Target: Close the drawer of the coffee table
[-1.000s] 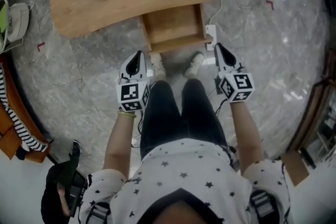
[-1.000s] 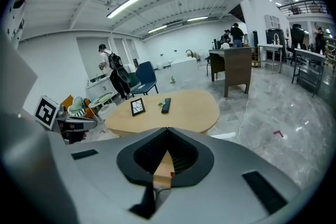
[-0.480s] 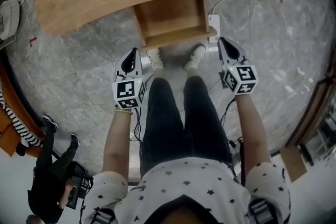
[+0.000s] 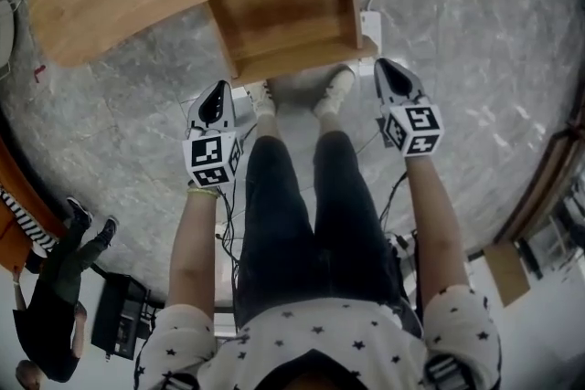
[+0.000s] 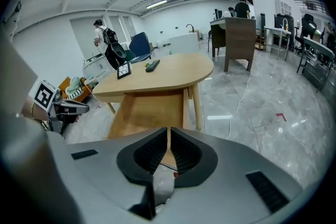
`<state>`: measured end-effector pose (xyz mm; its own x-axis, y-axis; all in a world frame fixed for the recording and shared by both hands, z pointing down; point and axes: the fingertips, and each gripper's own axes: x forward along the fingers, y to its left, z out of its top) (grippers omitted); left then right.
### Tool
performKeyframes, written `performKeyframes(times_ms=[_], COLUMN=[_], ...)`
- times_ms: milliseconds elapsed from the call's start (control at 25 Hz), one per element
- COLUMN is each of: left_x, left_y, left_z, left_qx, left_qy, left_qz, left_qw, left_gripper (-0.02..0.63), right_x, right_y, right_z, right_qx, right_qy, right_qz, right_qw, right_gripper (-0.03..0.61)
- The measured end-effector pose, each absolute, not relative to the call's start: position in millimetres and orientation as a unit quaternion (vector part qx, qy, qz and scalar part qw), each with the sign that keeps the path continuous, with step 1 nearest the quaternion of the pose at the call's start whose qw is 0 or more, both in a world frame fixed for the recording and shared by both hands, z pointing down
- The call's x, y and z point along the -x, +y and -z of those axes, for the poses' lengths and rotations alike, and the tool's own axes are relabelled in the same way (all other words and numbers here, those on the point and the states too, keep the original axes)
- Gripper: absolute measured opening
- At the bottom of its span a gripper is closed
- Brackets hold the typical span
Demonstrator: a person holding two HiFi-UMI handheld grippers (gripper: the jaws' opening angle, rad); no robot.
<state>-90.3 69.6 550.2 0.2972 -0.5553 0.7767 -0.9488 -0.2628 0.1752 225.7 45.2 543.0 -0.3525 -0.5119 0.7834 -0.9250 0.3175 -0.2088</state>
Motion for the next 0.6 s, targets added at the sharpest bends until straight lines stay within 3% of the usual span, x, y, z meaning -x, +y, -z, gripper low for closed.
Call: performKeyframes(times_ms=[240,440,600], left_x=[88,85,82], left_y=[78,88,97], left_z=[-584,-611,-626], left_qx=[-0.731,-0.733,-0.736], left_qy=[-0.499,-0.482,-0.464], left_qz=[-0.315,-0.34,-0.354], left_qw=[0.343,0.338,0.343], left_gripper=[0.013,0.085,0.126], right_x=[-242,-251,-255], right_y=[52,55,63], right_z=[-582,-613,-630], right_qx=[-0.462,-0.442,-0.423], right_qy=[-0.747,-0.745,-0.744], right_qz=[-0.329,-0.329,-0.337], right_qw=[0.347,0.376,0.393], right_gripper=[0.011,0.015,0.059])
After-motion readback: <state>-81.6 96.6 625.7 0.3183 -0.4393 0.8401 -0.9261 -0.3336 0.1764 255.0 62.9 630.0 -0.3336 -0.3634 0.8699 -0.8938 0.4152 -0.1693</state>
